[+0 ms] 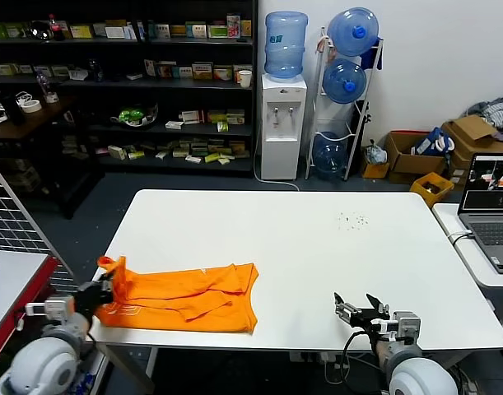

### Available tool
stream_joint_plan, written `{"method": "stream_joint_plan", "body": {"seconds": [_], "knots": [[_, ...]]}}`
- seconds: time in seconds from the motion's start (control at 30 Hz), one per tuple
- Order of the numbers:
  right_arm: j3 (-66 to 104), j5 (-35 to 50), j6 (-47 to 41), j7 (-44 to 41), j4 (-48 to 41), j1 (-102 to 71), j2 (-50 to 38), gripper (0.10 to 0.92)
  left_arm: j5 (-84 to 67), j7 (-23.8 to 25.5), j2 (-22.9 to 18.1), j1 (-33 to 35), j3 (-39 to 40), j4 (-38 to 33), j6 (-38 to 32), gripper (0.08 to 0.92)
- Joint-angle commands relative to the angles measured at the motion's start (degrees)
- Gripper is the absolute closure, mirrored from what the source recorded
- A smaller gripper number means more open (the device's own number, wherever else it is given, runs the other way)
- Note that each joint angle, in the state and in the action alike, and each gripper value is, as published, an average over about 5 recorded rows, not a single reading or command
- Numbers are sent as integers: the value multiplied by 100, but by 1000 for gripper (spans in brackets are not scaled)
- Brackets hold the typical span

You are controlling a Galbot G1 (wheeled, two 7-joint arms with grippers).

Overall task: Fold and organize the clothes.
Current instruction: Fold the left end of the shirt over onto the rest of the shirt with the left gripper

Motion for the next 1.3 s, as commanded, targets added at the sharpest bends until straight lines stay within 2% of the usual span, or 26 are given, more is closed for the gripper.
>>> {"method": "stream_joint_plan", "body": {"seconds": [0.03,0.17,0.37,0.63,0.8,1.07,1.2,1.3], "knots": [[27,-38,-27,73,-17,-84,134,203,-904,-1177,-2205,-1450,2061,-685,797,879],[63,-61,-28,85,-30,-150,210,203,-749,-1338,-2665,-1784,2405,-521,858,879],[56,-74,-25,90,-75,-132,288,203,-563,-1428,-3001,-2119,2729,-307,866,879],[57,-51,-27,92,-117,-73,253,203,-353,-1491,-3087,-2003,2918,-303,895,879],[43,-32,-29,89,-134,-33,226,203,-83,-1292,-3040,-1899,2825,-216,892,867],[-24,-34,-29,87,-173,27,236,203,-221,-1259,-2736,-1797,2520,-429,907,658],[-48,-26,-28,83,-185,58,227,203,-468,-1217,-2235,-1595,2054,-678,927,545],[-51,-12,-21,72,-188,82,210,203,-532,-828,-1655,-1220,1423,-621,901,459]]}}
